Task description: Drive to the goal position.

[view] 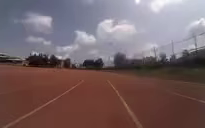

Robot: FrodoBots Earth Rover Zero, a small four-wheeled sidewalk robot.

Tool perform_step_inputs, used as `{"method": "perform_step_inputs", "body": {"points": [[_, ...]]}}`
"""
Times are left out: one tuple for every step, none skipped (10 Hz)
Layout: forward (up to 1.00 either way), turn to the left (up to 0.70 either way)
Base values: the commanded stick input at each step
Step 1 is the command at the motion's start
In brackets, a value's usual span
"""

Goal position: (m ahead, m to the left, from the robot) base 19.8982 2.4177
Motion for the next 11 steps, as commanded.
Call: {"method": "perform_step_inputs", "body": {"points": [[0.70, 0.00], [0.70, 0.00], [0.70, 0.00], [0.70, 0.00], [0.70, 0.00], [0.70, 0.00], [0.70, 0.00], [0.70, 0.00], [0.70, 0.00], [0.70, 0.00], [0.70, 0.00]]}}
